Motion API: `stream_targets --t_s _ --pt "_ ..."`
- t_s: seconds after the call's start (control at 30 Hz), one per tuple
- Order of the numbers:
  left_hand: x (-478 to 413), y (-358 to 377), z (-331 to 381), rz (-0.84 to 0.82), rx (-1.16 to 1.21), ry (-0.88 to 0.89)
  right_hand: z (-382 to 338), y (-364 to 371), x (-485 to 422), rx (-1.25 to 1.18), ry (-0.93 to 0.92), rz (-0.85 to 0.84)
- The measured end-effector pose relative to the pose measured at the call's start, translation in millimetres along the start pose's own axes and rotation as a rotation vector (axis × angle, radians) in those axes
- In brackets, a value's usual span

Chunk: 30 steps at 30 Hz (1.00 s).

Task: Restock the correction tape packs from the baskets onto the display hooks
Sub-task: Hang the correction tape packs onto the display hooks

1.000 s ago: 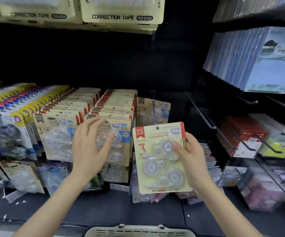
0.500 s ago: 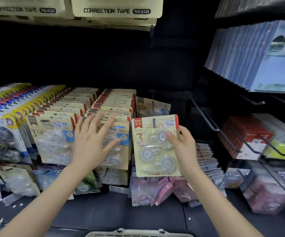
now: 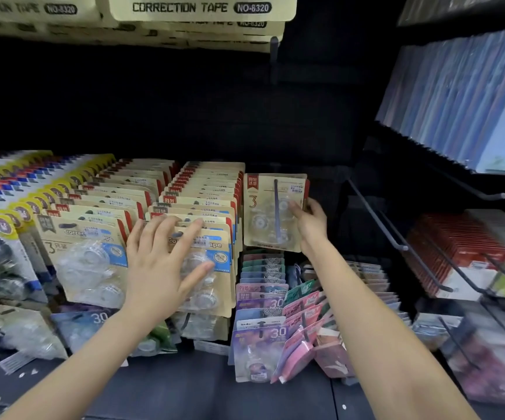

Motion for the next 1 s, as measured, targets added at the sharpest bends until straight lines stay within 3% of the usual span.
stream_targets --t_s 0.27,0.5,0.6,0.77,0.87,1.0 --pt "-2.7 -0.7 0.4 -0.046 -0.002 0.009 -8.0 -33.5 32.0 0.216 -0.022 0.023" --pt "55.4 -25.9 -4.7 0.064 0.214 -0.107 -6.0 -110.1 192.6 0.279 -0.268 0.082" --pt "130.1 -7.1 -26.3 -0.102 0.210 -0.216 68.2 -145.1 255.9 0.455 -0.089 -0.024" --pt "260.8 59.1 -71.1 -0.616 0.055 -0.457 190.7 -190.3 339.7 0.803 0.293 -0.274" --pt "327.0 69.2 -89.6 -0.740 0.028 -0.533 221.7 -210.1 371.5 0.976 0.404 -0.292" --pt "391.9 68.7 -115.6 -0.837 -0.024 -0.586 245.1 -216.1 396.3 0.925 0.563 -0.298"
Point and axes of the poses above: each hand's wrist, its own x-axis away from the middle knuckle, its own y-axis out of the palm, z = x × y, the point moved 8 cm from there along -x, towards the middle knuckle, and after that the axes turned 13 degrees about -y, right-handed, at the moved point
